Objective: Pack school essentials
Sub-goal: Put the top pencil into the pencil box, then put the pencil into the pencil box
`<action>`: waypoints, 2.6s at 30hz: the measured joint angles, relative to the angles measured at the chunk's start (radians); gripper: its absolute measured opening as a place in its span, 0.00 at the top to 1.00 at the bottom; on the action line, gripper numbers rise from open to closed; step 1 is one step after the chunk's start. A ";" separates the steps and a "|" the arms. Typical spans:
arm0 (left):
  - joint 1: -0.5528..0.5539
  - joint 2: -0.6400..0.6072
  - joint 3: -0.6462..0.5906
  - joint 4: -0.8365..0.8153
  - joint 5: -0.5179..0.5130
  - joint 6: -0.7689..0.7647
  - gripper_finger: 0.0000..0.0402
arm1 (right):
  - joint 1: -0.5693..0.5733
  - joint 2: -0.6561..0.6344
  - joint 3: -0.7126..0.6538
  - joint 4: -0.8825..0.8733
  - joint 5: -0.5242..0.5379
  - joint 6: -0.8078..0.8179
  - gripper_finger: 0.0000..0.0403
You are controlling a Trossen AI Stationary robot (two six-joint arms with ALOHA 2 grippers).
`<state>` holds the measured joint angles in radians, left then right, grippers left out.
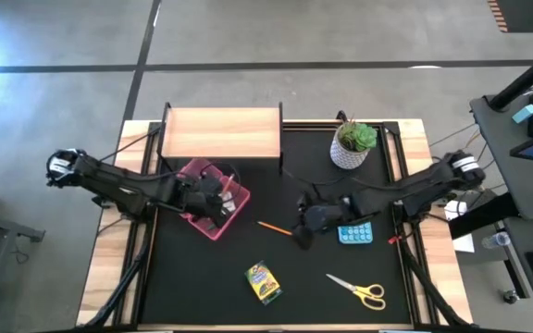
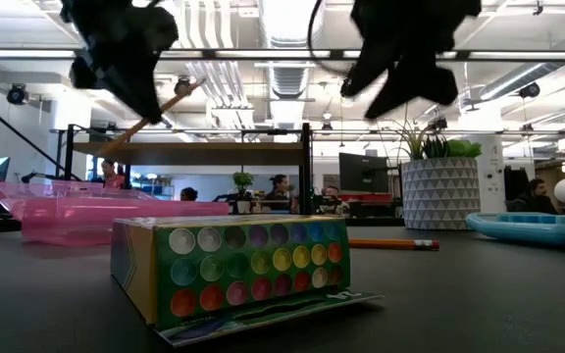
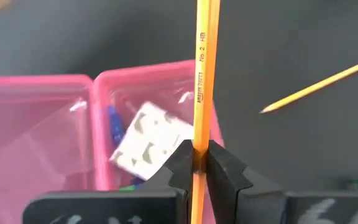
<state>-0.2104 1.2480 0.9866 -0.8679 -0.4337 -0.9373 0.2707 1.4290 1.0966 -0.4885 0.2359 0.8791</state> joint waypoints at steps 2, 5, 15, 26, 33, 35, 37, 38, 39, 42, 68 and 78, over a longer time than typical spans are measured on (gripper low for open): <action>0.001 0.010 -0.024 -0.001 0.001 -0.007 0.97 | 0.000 0.047 0.001 -0.002 0.000 0.000 0.52; 0.002 0.042 -0.062 0.001 0.018 -0.027 0.97 | 0.000 0.105 0.017 -0.003 -0.010 -0.006 0.52; 0.008 0.182 -0.078 0.013 0.039 -0.019 0.97 | 0.000 0.237 0.058 -0.009 -0.063 -0.043 0.52; 0.008 0.238 -0.079 0.022 0.054 -0.026 0.97 | 0.000 0.277 0.060 -0.014 -0.061 -0.084 0.52; 0.008 0.233 -0.074 0.022 0.057 -0.025 0.86 | 0.000 0.283 0.060 -0.039 -0.080 -0.111 0.52; 0.008 0.233 -0.074 0.022 0.059 -0.025 0.81 | 0.000 0.283 0.060 -0.057 -0.080 -0.113 0.52; 0.008 0.233 -0.073 0.020 0.069 -0.025 0.75 | -0.002 0.283 0.060 -0.075 -0.080 -0.116 0.52; 0.008 0.233 -0.071 0.020 0.079 -0.024 0.73 | -0.002 0.284 0.060 -0.086 -0.079 -0.120 0.52; 0.008 0.233 -0.068 0.020 0.093 -0.017 0.70 | -0.002 0.287 0.060 -0.099 -0.079 -0.122 0.52; 0.008 0.233 -0.057 0.008 0.143 0.001 0.64 | -0.003 0.301 0.060 -0.130 -0.080 -0.125 0.52; 0.008 0.058 0.087 0.097 0.169 0.003 0.55 | -0.003 0.385 0.062 -0.126 -0.081 -0.201 0.70; 0.006 -0.019 0.088 0.401 0.169 0.128 0.55 | -0.005 0.386 0.061 -0.131 -0.080 -0.244 0.96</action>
<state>-0.2039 1.2289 1.0744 -0.4672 -0.2649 -0.8097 0.2659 1.8150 1.1580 -0.6197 0.1557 0.6355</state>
